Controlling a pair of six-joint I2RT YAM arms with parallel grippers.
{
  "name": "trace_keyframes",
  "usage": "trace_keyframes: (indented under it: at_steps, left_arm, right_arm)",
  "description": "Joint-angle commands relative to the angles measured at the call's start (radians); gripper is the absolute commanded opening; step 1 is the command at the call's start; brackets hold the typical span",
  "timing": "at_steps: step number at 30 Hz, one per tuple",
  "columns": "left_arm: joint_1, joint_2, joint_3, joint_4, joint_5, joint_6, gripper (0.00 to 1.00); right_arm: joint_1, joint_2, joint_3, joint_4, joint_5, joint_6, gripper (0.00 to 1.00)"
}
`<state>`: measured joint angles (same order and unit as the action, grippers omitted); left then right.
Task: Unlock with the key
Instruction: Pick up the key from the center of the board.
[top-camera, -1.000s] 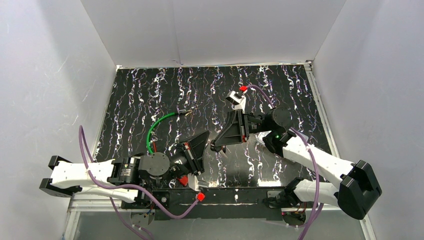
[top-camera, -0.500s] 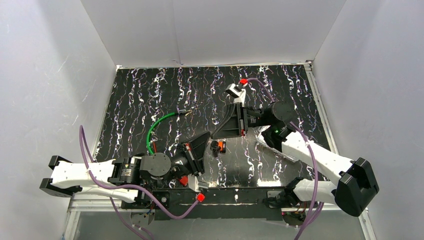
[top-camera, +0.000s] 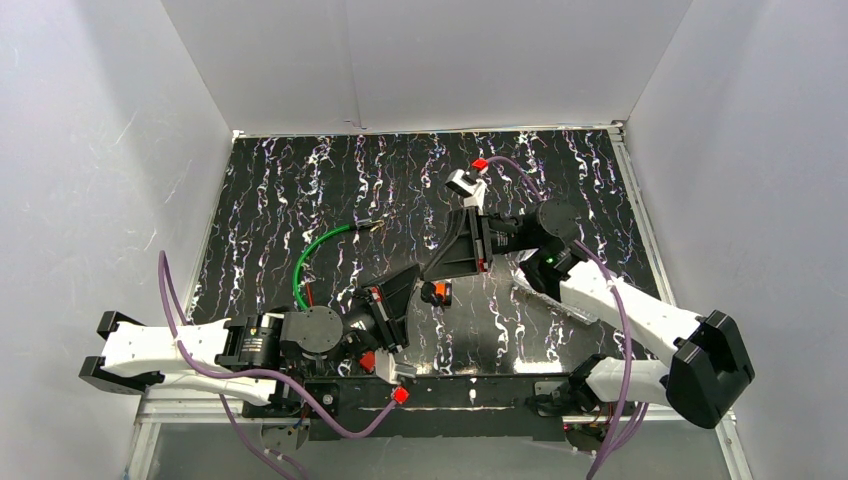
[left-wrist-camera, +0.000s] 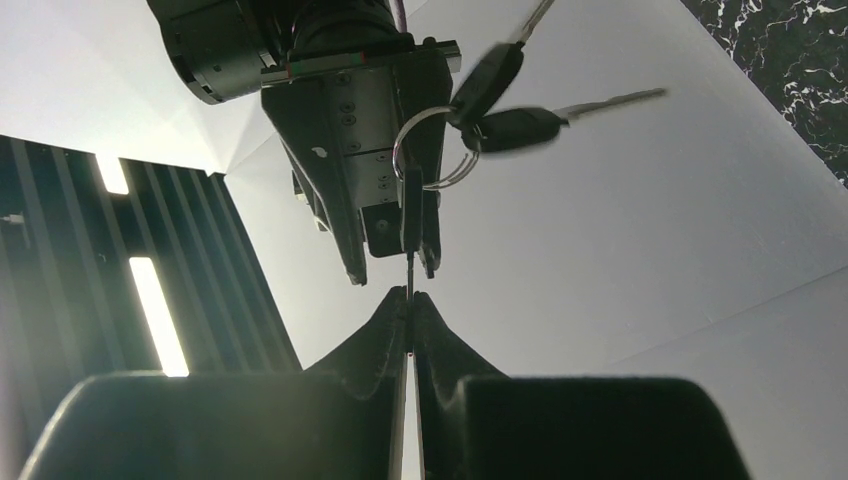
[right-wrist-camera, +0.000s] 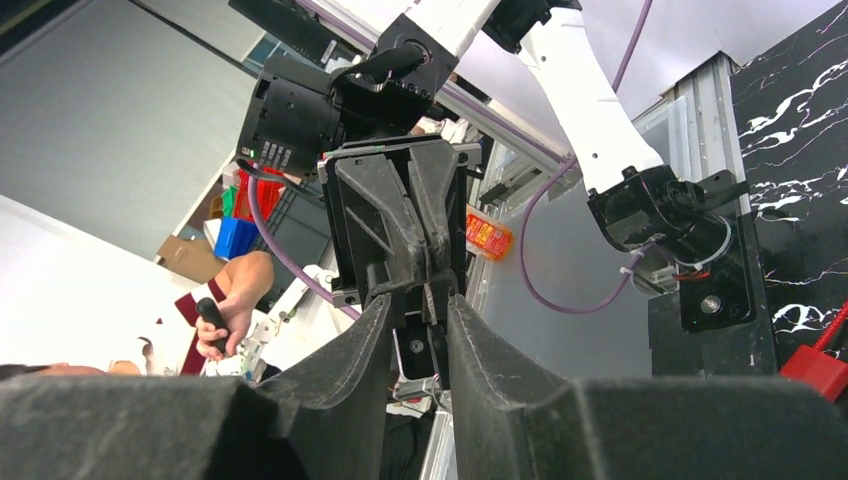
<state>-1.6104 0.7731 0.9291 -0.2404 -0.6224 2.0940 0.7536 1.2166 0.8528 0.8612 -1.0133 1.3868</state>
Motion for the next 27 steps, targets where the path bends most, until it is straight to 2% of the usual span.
trace_keyframes:
  at_steps: [1,12,15,18,23,27]
  left_arm:
    - [-0.003,-0.016,0.004,-0.003,-0.009,0.288,0.00]
    - [-0.003,-0.005,0.011,0.005,-0.013,0.287,0.00]
    - [-0.003,-0.003,0.008,0.008,-0.013,0.287,0.00]
    - [-0.002,0.004,0.006,0.014,-0.015,0.284,0.00]
    - [-0.003,0.008,0.008,0.012,-0.024,0.280,0.00]
    - [-0.003,0.011,0.012,0.006,-0.039,0.271,0.00]
  right_arm:
    - [-0.002,-0.040,-0.005,-0.014,-0.040,-0.041,0.35]
    - [-0.002,-0.078,-0.057,-0.105,-0.046,-0.091,0.33]
    - [-0.001,-0.084,-0.055,-0.102,-0.041,-0.089,0.30]
    - [-0.001,-0.084,-0.041,-0.089,-0.028,-0.083,0.21]
    - [0.002,-0.043,-0.033,0.045,-0.019,0.009,0.12]
    - [0.008,-0.010,-0.050,0.201,-0.028,0.104,0.15]
